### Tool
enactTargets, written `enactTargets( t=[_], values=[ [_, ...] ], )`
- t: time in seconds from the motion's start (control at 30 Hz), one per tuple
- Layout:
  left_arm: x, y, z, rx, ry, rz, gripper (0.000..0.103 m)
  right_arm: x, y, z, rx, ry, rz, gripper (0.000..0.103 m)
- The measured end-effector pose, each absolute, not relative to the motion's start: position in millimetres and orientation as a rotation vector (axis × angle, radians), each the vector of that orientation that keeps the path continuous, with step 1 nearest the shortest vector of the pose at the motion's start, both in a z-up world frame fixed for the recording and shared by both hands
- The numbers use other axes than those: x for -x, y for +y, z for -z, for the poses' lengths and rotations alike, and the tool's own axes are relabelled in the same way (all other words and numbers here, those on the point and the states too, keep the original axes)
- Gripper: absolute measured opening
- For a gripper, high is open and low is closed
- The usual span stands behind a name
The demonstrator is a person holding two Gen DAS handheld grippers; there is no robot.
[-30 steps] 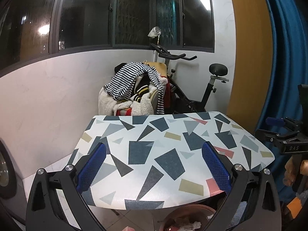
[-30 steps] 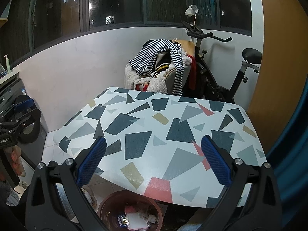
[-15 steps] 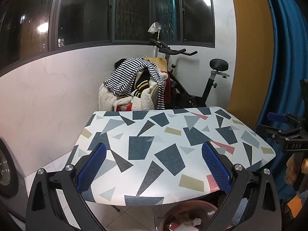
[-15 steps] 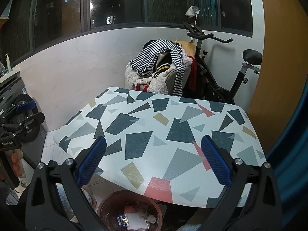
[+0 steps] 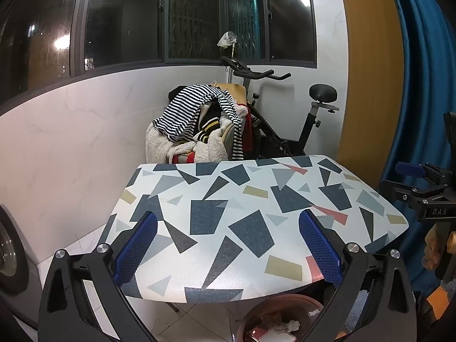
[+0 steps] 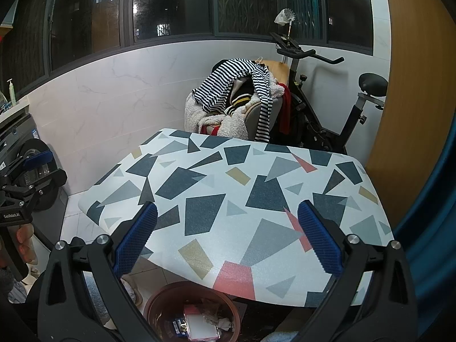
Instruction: Collect trash
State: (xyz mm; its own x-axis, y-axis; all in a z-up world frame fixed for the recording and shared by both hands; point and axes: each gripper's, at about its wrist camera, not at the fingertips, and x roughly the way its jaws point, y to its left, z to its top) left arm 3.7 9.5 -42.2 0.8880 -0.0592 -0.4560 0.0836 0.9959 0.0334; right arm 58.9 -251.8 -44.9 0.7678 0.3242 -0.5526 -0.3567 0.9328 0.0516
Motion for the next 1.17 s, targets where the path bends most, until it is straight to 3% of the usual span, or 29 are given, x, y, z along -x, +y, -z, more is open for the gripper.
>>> enactTargets(
  t=[1.17],
  values=[
    [0.9, 7.5, 43.5, -0.075, 0.480, 0.068, 0.097, -57.5, -251.3, 45.0, 0.057, 0.589, -0.370, 0.097]
  ],
)
